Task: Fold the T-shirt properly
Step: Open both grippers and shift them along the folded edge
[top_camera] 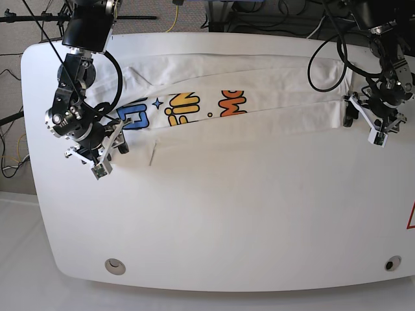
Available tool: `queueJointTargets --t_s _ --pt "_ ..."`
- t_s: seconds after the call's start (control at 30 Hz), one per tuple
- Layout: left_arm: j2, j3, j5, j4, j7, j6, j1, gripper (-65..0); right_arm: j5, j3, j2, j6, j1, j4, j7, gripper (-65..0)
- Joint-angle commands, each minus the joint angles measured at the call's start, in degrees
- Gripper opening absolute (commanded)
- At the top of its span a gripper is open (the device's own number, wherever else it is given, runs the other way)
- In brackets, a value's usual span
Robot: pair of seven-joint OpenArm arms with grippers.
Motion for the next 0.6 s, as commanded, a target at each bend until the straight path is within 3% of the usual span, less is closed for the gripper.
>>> queueJointTargets --t_s 0.0,0.03,0.23,0.57 --pt "-1.15 -0.12 -0.96 1.35 -0.59 -0.03 -0.70 -28.8 0.52 1.66 1.23 -0.10 2.43 -2.05 1.00 -35.7" --pt "-1.16 0.07 -1.08 1.16 -0.54 -0.03 -0.58 -32.7 0.49 2.49 1.41 -0.10 3.13 -3.64 1.02 -36.1" --pt "-1.07 0.03 -1.00 1.00 -0.53 -0.03 -0.74 -39.8 0.76 4.03 2.32 -0.10 4.20 -7.47 1.45 -36.5" --pt "-0.82 0.68 -0.73 1.24 -0.40 -0.03 -0.15 -34.9 2.50 4.24 3.60 -0.10 4.95 -15.07 2.12 -35.9"
